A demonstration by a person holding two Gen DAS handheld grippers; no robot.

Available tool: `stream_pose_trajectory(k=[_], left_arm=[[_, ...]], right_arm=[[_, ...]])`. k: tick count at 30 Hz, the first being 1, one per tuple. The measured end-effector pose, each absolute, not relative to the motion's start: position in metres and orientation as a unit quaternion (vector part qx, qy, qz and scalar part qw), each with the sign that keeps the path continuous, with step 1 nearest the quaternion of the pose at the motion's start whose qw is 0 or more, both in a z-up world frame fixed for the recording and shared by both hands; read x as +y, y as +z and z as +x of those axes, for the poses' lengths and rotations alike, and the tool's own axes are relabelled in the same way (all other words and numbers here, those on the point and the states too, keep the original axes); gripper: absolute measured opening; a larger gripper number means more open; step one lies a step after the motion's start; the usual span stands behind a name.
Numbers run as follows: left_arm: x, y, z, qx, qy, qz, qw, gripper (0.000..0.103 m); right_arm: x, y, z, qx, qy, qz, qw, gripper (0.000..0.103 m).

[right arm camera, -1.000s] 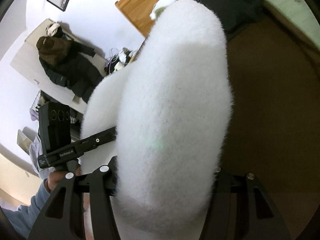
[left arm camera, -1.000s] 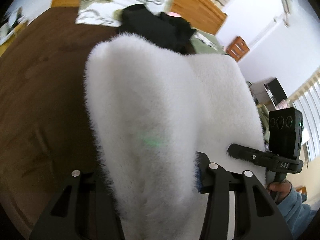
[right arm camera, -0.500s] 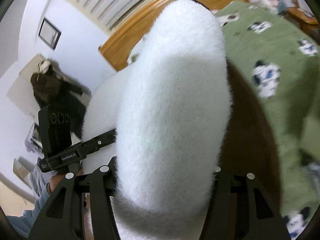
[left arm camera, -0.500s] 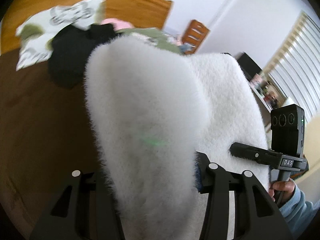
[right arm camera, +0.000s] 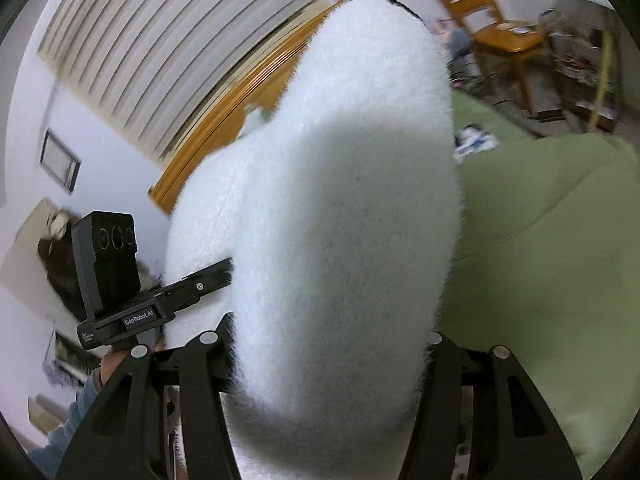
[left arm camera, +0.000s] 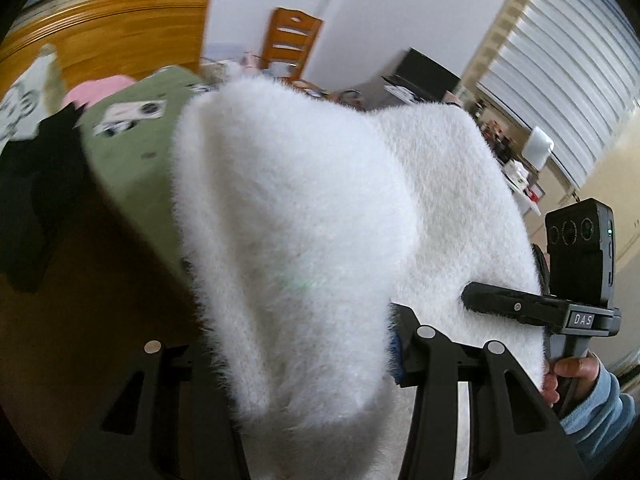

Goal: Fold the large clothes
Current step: 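Lift the white bundle with both tools and carry it toward the green bed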

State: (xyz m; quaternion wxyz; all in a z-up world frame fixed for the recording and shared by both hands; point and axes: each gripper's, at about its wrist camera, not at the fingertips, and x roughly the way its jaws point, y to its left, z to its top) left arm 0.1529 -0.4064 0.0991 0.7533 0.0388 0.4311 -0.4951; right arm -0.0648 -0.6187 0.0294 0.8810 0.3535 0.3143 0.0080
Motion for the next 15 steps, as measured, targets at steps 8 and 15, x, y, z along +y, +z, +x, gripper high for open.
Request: stream_pose_trajectory(k=[8,15], left_arm=[[-0.511,0.1,0.147,0.459,-0.537,0.058,0.706,0.047],[-0.563,0.095,0.144,0.462,-0.557,0.1,0.683,0.047]], right_arm=[[-0.701,0.025,-0.095,0.324,-0.045,0.39,0.861,0.054],[-0.742,0.002,-0.106,0.334,-0.064,0.418,0.843,0.055]])
